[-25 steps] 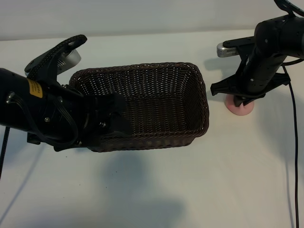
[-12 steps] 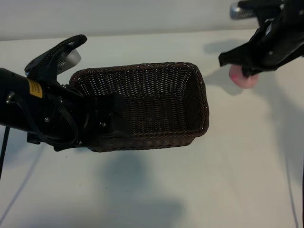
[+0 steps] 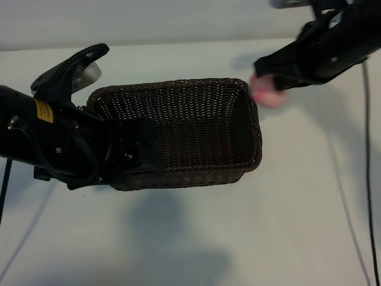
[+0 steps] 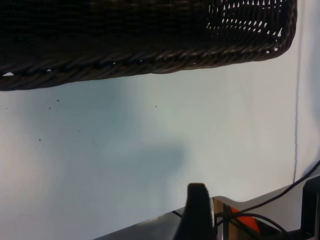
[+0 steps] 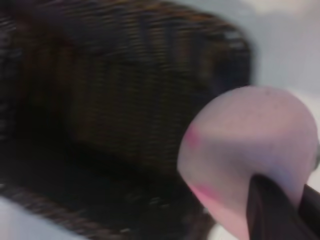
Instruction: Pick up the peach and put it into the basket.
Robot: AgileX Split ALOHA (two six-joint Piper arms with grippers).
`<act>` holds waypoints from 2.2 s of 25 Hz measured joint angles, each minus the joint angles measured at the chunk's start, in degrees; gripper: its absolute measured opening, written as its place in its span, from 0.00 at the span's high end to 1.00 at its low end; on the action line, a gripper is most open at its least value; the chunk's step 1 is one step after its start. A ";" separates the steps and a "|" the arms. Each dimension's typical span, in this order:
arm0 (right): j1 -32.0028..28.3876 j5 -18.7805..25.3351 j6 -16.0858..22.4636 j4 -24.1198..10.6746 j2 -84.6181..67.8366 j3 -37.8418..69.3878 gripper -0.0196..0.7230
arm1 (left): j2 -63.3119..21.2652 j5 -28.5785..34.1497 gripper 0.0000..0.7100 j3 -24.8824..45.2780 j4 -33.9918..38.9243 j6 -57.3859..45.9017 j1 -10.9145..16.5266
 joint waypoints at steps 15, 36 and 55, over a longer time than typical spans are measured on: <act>8.51 -1.00 -5.44 6.59 9.95 -4.16 0.92 | 0.00 0.00 0.20 0.00 0.00 -0.14 0.00; 9.03 -0.67 -9.46 9.80 16.97 -4.67 0.36 | 0.00 0.05 0.20 0.00 0.00 -0.14 0.00; 7.34 7.58 1.28 0.05 -0.11 -4.70 0.24 | 0.00 0.05 0.20 0.00 0.02 0.03 0.00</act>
